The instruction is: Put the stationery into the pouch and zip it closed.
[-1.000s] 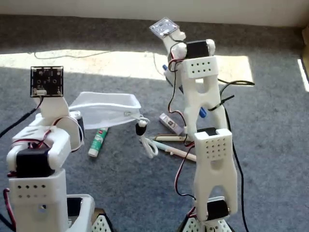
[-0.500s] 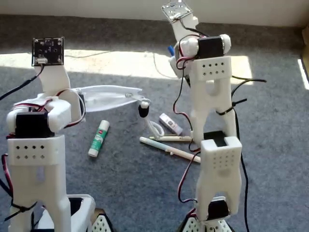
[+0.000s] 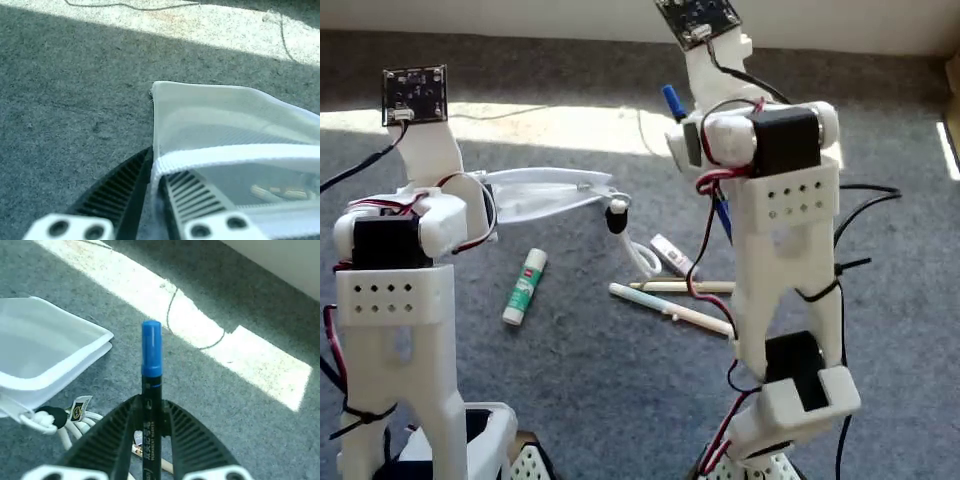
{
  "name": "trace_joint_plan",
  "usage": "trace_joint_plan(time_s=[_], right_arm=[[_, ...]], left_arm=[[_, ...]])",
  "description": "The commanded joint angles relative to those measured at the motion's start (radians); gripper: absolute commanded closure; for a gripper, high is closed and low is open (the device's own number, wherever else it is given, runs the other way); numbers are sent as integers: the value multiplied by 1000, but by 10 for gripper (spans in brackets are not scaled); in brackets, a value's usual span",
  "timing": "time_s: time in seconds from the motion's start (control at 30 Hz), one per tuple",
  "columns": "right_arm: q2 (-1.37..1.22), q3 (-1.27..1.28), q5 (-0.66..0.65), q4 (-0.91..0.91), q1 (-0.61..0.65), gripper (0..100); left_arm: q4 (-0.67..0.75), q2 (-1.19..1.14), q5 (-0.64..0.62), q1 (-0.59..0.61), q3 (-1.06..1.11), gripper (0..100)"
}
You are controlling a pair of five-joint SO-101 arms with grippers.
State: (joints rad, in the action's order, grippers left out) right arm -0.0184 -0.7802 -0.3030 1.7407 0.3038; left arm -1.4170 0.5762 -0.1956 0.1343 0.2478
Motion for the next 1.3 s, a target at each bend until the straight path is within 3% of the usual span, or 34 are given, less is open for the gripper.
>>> trace_joint_plan(time_s=[0.0,0.17,0.47,0.7,1.0,1.27], right_arm=[[157,33,72,19,59,993],[255,38,207,19,156,993],[291,41,316,-91,312,993],[288,47,324,-314,361,993],[286,47,324,-444,429,993],[303,47,411,-395,476,993]], left_arm=[[-2,-7,-11,-15,-39,993],[-2,-7,-12,-15,-39,993],[-2,-7,-12,-15,-41,993],[-2,-8,-12,-15,-41,993],[2,-8,-12,-15,-41,993],[0,-7,-12,-15,-41,993]])
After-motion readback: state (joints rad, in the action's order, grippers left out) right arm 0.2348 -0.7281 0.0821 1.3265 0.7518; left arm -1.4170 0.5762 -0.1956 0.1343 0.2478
